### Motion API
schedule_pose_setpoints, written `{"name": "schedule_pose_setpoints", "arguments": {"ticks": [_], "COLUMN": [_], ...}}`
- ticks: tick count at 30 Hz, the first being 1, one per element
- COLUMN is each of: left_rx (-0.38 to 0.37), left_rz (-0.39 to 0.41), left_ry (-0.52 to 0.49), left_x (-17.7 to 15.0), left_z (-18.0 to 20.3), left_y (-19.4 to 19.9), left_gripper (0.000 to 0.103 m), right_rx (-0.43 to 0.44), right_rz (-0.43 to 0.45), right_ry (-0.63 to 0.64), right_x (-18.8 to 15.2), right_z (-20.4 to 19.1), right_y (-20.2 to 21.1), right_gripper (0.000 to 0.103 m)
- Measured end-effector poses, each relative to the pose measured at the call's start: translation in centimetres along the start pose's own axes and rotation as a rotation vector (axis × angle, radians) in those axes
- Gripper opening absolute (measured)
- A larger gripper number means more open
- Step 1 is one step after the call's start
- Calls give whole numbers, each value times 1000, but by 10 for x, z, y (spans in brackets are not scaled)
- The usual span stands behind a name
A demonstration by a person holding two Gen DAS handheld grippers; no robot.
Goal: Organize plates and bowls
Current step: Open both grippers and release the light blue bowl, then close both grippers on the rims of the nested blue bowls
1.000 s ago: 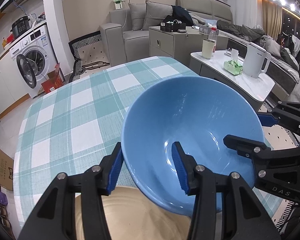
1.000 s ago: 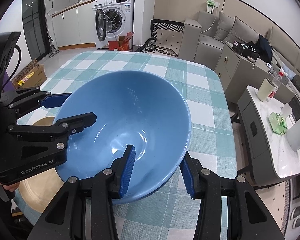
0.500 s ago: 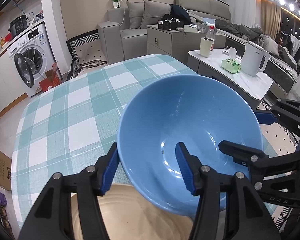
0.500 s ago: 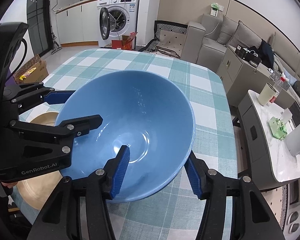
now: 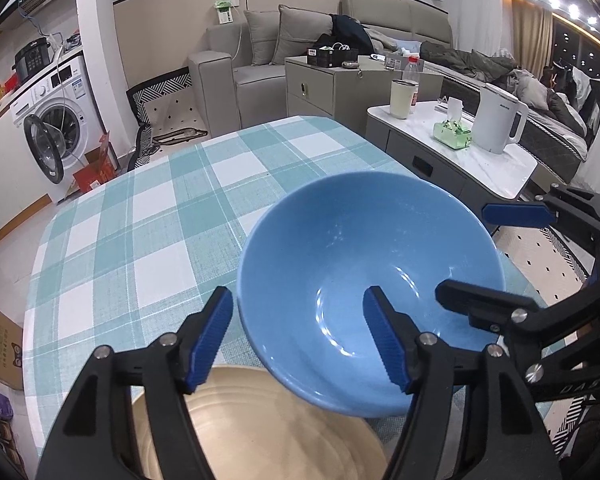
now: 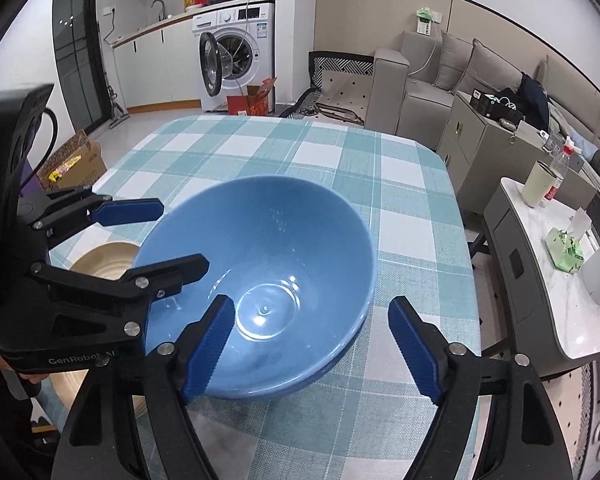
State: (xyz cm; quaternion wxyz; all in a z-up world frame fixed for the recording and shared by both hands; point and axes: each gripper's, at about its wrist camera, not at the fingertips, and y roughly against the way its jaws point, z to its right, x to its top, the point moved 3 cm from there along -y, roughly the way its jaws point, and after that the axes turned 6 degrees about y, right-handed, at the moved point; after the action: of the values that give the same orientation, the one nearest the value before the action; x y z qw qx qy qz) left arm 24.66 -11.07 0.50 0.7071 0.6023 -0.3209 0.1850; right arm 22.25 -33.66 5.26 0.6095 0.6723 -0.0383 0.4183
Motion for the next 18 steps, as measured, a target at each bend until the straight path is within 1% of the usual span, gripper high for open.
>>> {"name": "schedule_pose_setpoints", "arguments": {"ticks": [2,5,7,9,11,12,15,18], "left_rx": [4,-17,-17,-18,-26,-32,-35,-40], "left_rz": [16,20,27,36,43,47,57,68], "left_ry": [8,22,33,48,64,72,99,117], "left_x": [0,-2,-3,-4,-6,-7,-8,-9], "left_z": [-3,-7,-11,-14,-19,-22,-29,-34], "left_y": [4,10,14,18,23,25,30,34], "left_gripper": [83,84,89,95,98,99,103,103], "right_rx": [9,18,21,28,33,39,44,54], "right_rz": [10,18,25,35,45,51,61,64], "right_ry": [-27,-62,-80,-97,-107,-109,-125,-147], "right_x": [-1,-3,-4,-6,-9,-10,-15,-19], "right_z": [5,10,13,14,15,15,16,17], "right_y": [4,9,12,15,18,20,23,25], "right_gripper": [86,89,94,95,98,101,101,102]}}
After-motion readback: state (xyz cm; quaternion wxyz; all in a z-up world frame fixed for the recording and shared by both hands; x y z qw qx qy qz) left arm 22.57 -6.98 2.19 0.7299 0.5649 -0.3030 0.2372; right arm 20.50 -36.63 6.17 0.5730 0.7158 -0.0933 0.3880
